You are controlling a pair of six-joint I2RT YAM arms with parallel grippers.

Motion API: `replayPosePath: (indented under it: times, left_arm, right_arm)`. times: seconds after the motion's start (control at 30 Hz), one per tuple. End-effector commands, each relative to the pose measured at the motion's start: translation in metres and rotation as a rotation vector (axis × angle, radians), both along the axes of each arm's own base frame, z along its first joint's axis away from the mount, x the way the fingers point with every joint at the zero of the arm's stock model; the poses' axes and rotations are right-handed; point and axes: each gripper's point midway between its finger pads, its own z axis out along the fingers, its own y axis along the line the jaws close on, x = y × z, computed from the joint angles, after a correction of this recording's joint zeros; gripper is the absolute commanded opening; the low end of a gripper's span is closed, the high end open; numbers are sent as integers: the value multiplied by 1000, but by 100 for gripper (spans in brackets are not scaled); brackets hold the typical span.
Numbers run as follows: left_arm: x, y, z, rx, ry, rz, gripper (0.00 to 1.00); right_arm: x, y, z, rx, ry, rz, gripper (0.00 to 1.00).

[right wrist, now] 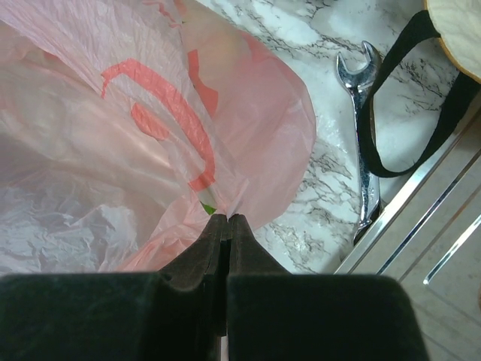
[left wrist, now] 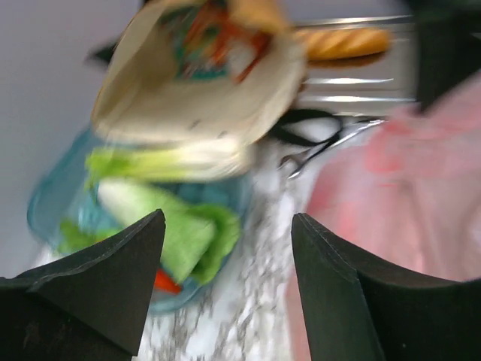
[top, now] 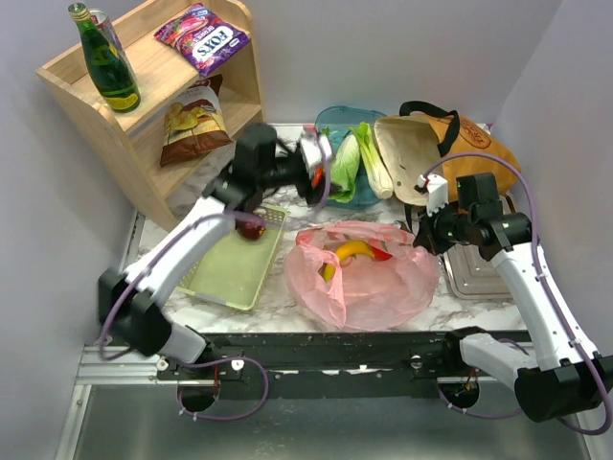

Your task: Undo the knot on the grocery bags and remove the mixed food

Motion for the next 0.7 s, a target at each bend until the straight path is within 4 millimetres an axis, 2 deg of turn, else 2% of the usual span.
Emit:
replayPosePath:
  times: [0.0,0.07,0.13,0.3,0.43,0.6,0.67]
  left_arm:
    - [-118,-28,3,33,-428,-402,67]
    - [-149,-35,-21,79,-493,-506,66]
    - [-173,-40,-42,133,-556,-593,64]
    - [-201,-54,-87,238,-712,-735,59]
    - [-193,-71,-128,402,-824,-777,58]
    - [-170,-93,-154,501,-854,-752,62]
    - [-162,-103,-157,515,-857,-732,65]
  right_arm:
    - [3,5,15,47,-48,-4,1]
    - [3,6,16,52,-50,-6,1]
    - [4,6,19,57,-54,-16,1]
    - [9,8,33,79,-79,-39,1]
    - [9,8,37,84,-92,-40,1]
    - [5,8,37,86,-88,-37,1]
    - [1,9,35,91,-75,-29,1]
